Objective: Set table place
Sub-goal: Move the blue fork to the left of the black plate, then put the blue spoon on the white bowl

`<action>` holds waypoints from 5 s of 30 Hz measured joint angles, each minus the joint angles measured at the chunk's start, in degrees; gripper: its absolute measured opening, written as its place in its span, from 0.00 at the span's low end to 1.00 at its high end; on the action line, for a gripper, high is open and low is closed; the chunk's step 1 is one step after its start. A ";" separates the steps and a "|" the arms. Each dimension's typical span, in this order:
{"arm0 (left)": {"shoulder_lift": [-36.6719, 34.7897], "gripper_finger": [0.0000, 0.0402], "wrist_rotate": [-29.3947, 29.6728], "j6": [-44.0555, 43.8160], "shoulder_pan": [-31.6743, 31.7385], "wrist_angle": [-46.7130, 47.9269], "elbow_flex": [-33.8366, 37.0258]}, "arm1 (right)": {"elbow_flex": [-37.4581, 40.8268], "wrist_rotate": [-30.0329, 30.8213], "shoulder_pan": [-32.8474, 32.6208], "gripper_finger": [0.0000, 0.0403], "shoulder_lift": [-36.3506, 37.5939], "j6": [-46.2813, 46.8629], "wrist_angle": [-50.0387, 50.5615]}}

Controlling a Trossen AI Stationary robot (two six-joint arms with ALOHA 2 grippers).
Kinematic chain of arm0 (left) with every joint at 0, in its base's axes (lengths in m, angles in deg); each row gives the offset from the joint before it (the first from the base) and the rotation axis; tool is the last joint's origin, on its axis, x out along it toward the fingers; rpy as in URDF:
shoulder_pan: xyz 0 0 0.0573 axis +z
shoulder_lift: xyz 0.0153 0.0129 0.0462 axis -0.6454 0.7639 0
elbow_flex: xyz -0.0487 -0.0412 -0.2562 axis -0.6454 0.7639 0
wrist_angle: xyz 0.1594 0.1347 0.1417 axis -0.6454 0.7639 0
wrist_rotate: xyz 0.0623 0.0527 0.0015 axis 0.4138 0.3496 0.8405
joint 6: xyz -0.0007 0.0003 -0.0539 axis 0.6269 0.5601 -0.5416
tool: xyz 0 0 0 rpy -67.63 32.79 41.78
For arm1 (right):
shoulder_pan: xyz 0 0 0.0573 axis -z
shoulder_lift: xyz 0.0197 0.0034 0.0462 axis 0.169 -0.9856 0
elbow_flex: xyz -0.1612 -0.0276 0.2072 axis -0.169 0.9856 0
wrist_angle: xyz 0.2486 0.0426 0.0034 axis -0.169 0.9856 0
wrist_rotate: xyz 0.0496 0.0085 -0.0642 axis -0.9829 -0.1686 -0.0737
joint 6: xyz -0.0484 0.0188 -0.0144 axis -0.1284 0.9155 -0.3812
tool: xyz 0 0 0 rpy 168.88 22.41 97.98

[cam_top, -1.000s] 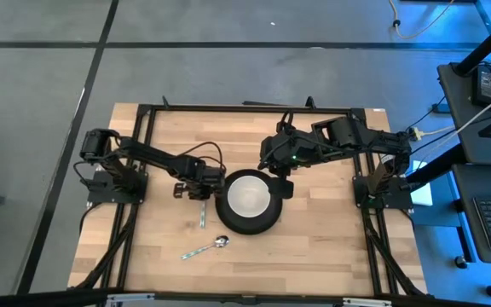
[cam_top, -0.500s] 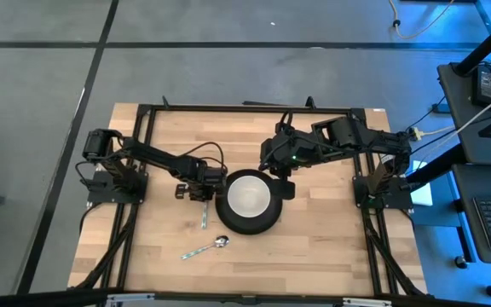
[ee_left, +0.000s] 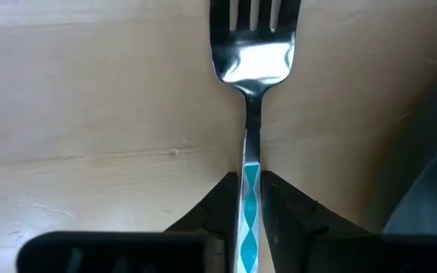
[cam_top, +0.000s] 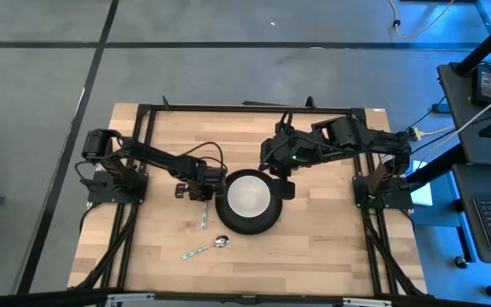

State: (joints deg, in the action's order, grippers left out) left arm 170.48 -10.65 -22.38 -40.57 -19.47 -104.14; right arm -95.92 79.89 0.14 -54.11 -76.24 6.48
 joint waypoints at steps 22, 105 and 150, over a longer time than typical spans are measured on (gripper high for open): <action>-16.36 0.12 -2.39 -1.62 -1.31 1.60 -2.25 | 0.00 0.02 -0.01 0.14 0.00 0.18 -0.18; -25.39 0.12 32.61 53.53 -6.50 19.36 -48.61 | 0.07 -27.32 -6.59 0.14 -42.79 -17.92 -52.03; -27.90 0.12 23.11 25.11 -21.57 51.49 -48.52 | -0.30 -28.52 -4.46 0.14 -17.71 -4.17 -26.54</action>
State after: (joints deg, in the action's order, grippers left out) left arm 142.58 12.46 2.73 -62.14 32.02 -152.66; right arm -96.22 51.36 -4.31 -71.81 -80.40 -20.06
